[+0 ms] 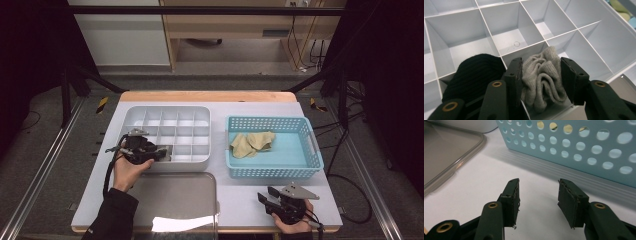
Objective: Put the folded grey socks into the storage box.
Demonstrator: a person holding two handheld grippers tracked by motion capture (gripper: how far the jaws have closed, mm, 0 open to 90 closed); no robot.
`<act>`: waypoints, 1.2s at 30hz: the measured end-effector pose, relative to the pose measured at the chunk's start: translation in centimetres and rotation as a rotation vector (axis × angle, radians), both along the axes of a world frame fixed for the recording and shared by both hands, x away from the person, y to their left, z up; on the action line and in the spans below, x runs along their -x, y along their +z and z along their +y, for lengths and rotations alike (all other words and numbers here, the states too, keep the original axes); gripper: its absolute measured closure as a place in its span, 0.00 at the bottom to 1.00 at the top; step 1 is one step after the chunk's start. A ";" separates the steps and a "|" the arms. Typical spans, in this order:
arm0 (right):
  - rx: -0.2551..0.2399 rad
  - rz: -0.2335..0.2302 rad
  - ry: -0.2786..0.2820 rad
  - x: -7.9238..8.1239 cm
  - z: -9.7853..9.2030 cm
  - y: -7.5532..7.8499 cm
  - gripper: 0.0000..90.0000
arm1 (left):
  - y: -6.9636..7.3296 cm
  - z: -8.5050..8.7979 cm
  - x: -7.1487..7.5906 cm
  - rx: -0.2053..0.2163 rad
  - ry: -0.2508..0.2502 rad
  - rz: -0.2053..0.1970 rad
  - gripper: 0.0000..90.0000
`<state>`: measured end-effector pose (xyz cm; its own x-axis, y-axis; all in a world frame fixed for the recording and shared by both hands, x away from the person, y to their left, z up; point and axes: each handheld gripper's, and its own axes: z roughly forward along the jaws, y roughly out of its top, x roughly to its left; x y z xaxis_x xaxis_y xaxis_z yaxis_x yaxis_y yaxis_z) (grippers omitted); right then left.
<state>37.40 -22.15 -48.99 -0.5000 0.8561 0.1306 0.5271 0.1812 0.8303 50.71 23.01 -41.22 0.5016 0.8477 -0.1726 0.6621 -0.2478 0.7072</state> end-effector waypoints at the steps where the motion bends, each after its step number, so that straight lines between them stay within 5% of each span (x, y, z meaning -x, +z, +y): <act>1: 0.001 -0.001 0.000 0.0 0.0 0.0 0.58 | 0.1 0.0 0.2 -0.004 0.000 -0.017 0.65; 6: 0.001 -0.003 0.000 0.0 0.0 0.0 0.59 | 0.0 -0.2 0.4 -0.017 0.017 -0.030 0.81; 17: 0.002 -0.004 0.012 0.1 0.1 0.1 0.63 | -0.5 -0.7 0.1 -0.065 0.035 -0.050 0.82; 24: -0.014 -0.006 0.017 0.1 0.0 0.2 0.64 | -0.5 -0.4 0.7 -0.027 0.028 -0.084 0.73; 27: -0.017 -0.012 0.012 0.1 -0.1 0.2 0.62 | -0.3 -0.1 1.9 -0.005 0.031 -0.140 0.67; 36: -0.022 -0.017 0.001 0.1 -0.1 0.3 0.59 | 0.8 1.2 5.3 0.075 0.043 -0.218 0.58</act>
